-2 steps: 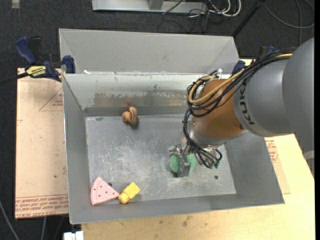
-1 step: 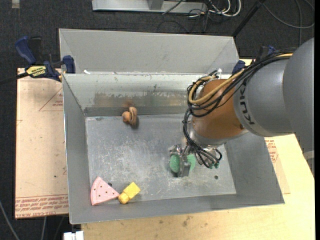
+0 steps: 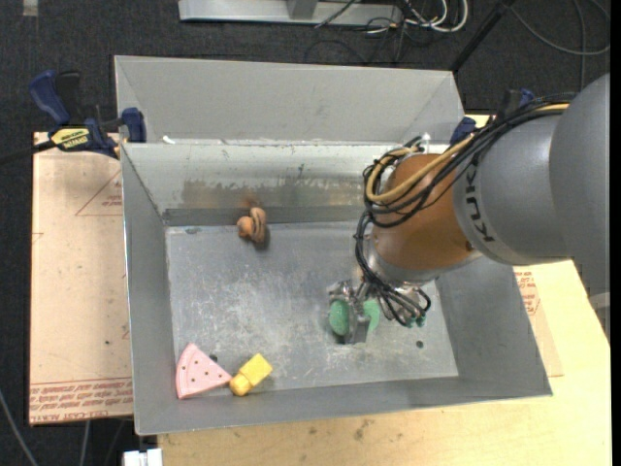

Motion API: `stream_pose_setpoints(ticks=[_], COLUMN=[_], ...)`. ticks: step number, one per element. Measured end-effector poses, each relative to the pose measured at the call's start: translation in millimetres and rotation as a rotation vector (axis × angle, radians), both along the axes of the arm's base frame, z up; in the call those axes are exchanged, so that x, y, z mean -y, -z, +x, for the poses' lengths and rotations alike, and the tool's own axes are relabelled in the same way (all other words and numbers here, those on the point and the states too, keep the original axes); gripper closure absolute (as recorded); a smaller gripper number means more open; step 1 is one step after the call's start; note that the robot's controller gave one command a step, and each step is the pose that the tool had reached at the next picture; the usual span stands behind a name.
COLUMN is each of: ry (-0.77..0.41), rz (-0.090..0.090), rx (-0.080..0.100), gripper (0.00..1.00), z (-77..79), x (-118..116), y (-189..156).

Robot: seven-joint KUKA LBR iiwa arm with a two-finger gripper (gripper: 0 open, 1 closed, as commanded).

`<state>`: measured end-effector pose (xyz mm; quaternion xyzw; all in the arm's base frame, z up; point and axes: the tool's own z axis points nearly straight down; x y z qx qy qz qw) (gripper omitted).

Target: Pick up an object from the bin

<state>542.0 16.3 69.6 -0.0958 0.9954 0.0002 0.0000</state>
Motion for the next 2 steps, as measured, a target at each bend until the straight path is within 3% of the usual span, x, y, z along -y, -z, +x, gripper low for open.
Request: stream_pose_setpoints(ticks=[1, 2], ry=[0.000, -0.108], rz=[0.000, 0.001], rx=[0.000, 0.003], gripper=[1.00, 1.00], z=[0.0, 4.9], x=[0.0, -18.3], y=[0.0, -57.1])
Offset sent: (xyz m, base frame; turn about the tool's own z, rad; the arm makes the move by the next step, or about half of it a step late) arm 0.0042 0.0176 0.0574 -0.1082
